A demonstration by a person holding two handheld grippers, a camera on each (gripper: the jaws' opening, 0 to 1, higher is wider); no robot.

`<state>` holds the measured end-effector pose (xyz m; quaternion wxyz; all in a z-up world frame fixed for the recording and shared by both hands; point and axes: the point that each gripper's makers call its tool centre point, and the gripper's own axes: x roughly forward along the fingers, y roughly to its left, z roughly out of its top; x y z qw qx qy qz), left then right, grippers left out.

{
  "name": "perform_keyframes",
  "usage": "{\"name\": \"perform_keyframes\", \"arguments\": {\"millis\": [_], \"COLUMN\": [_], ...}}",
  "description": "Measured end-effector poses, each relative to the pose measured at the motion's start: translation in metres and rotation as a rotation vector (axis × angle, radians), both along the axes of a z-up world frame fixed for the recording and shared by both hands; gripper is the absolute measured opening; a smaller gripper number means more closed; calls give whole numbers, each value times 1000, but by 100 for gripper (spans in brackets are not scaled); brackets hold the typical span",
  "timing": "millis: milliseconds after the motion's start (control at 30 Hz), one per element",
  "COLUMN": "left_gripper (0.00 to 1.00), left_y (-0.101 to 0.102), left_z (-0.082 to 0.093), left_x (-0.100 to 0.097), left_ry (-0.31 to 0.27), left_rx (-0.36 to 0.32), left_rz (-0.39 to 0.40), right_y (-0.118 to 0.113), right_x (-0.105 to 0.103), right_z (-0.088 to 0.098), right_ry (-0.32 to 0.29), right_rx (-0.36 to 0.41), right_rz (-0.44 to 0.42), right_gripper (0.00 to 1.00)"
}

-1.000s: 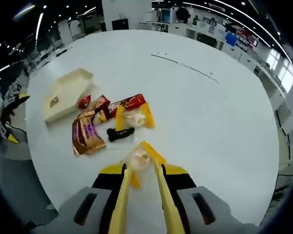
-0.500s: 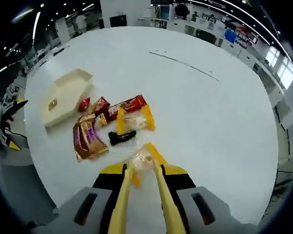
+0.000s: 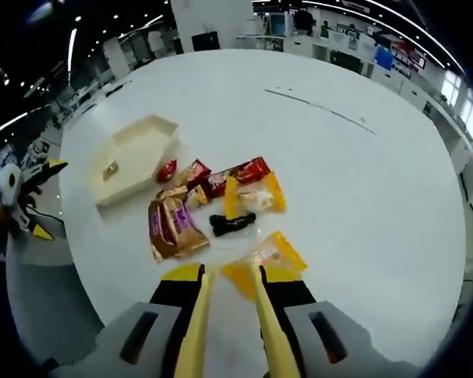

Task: Place the target food into the container with the food tongs after gripping and lifting it, then release it inside without dropping or visibly crushing the food.

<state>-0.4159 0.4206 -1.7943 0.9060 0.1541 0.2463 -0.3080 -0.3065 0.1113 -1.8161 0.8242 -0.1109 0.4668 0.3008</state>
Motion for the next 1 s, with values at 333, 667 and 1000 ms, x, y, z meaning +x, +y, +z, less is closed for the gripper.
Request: {"name": "perform_keyframes", "arguments": {"millis": [333, 667, 1000], "left_gripper": [96, 96, 96], "left_y": [-1, -1, -1], "left_z": [-1, -1, 0], "left_x": [-1, -1, 0], "left_ry": [1, 3, 2], "left_rx": [4, 2, -6], "left_rz": [-2, -3, 2], "right_y": [-42, -51, -40], "right_x": [7, 21, 20], "right_z": [3, 9, 1], "right_ry": [-22, -104, -59], "right_rx": [-107, -217, -269], "right_rz": [5, 133, 437], "right_gripper": [27, 27, 27]}}
